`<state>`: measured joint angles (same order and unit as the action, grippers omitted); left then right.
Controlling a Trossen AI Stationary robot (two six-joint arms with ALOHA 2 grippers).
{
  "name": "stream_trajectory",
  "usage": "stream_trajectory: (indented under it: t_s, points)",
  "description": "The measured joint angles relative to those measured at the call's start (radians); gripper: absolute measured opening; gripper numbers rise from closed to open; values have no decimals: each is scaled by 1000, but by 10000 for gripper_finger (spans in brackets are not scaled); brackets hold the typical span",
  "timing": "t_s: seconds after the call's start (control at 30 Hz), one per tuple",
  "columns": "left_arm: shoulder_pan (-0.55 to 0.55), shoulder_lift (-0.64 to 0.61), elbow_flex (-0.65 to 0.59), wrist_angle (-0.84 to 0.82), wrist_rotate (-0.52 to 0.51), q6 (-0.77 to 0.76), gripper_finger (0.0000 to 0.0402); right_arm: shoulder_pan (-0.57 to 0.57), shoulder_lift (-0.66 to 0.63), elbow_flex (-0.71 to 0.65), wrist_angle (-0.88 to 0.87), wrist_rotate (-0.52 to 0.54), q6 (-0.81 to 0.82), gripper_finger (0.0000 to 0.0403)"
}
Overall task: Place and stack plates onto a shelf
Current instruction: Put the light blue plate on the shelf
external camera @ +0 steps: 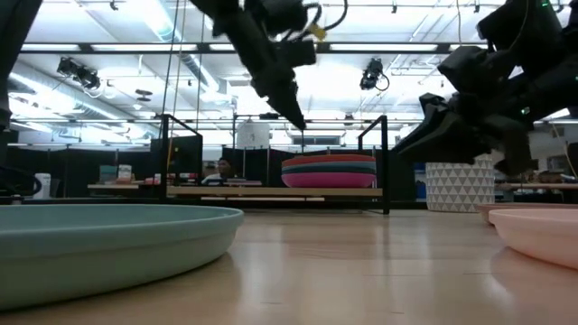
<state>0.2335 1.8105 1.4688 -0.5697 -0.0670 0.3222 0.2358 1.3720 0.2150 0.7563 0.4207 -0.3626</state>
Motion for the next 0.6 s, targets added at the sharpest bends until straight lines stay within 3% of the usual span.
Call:
stream_trajectory:
  t_s: [0.2, 0.43, 0.53, 0.6]
  points:
    - [-117, -12, -1, -147, 5, -450, 117, -23, 0, 0, 37, -2, -88, 88]
    - [-300, -11, -4, -533, 26, -810, 117, -23, 0, 0, 62, -9, -87, 88]
    - [-401, -11, -4, -575, 22, -958, 117, -23, 0, 0, 58, -35, -70, 88]
    - [-466, -11, -4, -560, 27, -969, 117, -23, 0, 0, 69, -56, -93, 88]
